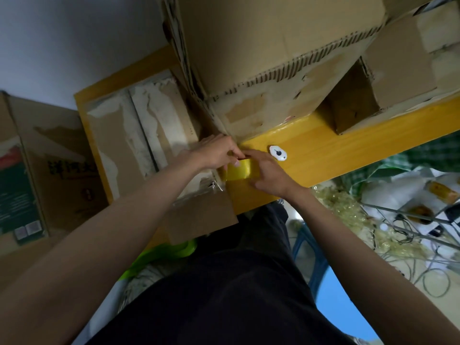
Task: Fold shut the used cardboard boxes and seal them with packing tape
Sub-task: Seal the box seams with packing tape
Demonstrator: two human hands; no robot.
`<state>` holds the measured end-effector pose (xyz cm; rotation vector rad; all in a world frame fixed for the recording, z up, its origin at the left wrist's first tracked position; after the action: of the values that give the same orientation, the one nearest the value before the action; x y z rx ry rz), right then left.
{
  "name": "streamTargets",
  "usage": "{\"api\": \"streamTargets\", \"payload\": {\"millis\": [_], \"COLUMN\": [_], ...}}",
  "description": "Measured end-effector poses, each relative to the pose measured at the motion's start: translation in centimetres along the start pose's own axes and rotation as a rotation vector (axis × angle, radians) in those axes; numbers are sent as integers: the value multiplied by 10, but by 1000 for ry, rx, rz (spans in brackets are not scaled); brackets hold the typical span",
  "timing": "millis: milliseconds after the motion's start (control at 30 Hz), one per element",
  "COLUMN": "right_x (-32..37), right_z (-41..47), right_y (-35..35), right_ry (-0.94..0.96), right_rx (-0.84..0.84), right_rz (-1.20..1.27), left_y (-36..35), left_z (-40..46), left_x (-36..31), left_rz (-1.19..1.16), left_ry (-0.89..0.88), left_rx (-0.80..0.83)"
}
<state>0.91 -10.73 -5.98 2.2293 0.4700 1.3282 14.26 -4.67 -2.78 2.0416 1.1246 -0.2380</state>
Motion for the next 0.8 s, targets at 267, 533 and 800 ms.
{"api": "streamTargets", "payload": {"millis": [267,533,800], "right_x": [-10,-20,-21], "right_z": [-2,-17,-16], "right_y": [10,14,14], "right_ry": [-125,-206,-153], "right_rx": [105,186,240], "right_rz": [1,58,51], "left_y": [-10,-26,-30], "left_z": [-8,-24,-40], "left_x": [-19,-21,-26], "left_rz": [-187,-307,-354], "left_ry": [-17,60,151], "left_rx": [-121,-425,-603]}}
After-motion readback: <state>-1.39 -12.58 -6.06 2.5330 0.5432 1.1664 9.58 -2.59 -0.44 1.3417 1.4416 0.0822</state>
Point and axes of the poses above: each hand's wrist, its own z-axis towards the middle knuckle, its own y-axis out of the back of the hand, x = y × z, the point moved 6 cm from there along z, towards the middle knuckle, and after that the axes turned 9 degrees about -z, right-handed, at the moved point
